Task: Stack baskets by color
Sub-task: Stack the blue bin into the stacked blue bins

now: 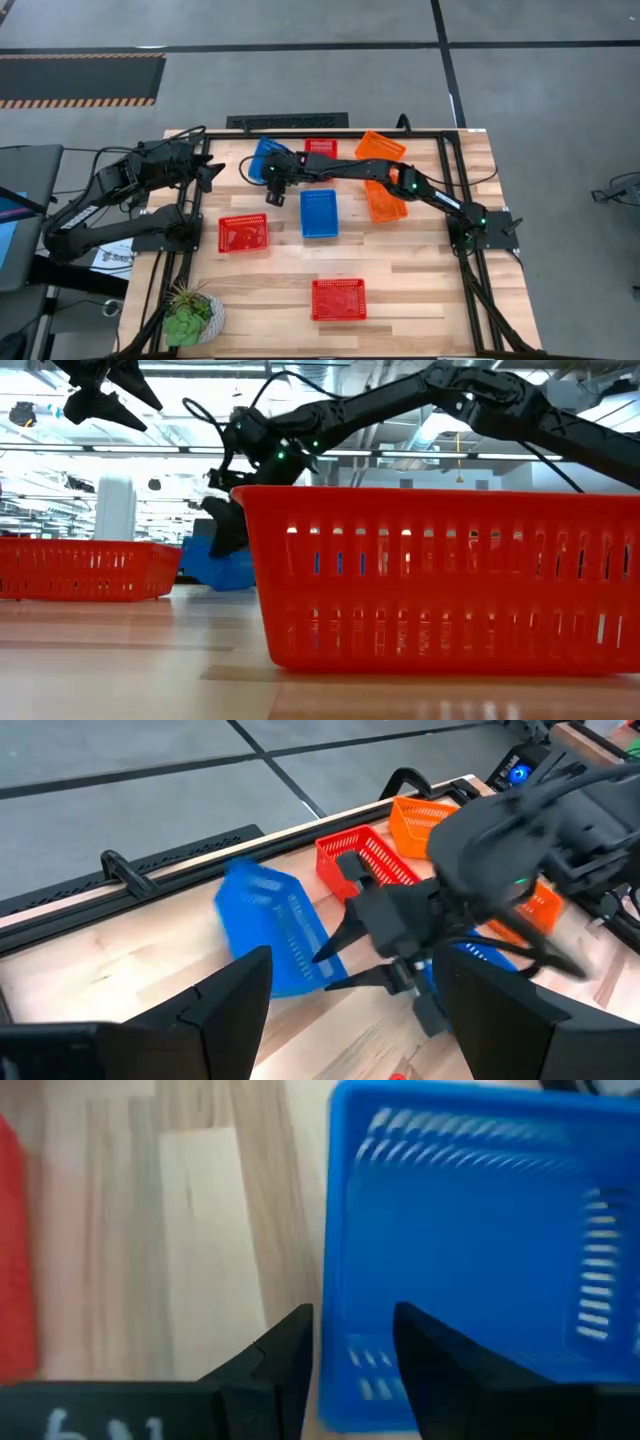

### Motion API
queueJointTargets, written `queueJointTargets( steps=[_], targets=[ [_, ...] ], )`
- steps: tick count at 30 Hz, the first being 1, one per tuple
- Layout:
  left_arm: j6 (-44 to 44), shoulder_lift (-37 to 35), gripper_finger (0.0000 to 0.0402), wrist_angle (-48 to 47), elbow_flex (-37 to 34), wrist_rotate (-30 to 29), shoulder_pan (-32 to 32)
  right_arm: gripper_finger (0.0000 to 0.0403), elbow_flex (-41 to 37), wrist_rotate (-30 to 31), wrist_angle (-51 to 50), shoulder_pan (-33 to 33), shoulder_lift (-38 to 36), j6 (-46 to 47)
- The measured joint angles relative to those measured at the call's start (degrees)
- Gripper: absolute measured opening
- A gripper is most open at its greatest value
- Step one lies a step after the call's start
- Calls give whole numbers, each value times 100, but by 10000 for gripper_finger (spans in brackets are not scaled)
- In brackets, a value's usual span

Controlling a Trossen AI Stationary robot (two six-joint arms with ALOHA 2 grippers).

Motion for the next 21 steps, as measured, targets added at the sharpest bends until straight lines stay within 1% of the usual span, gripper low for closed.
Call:
queueJointTargets(
  steps=[3,6,12,16,21],
  targets=[
    [-2,-2,263,0,0,0,1,134,39,-7,381,-31,154,19],
    [-4,0,263,0,0,0,1,101,15,-100,313,-61,168,-1],
    [-6,0,263,1,0,0,0,56,15,-141,159,-104,166,-95],
    [-6,0,263,0,0,0,1,13,15,-140,74,-114,166,-172],
    [-6,0,263,0,0,0,1,9,17,-140,-11,-106,160,-155]
  ],
)
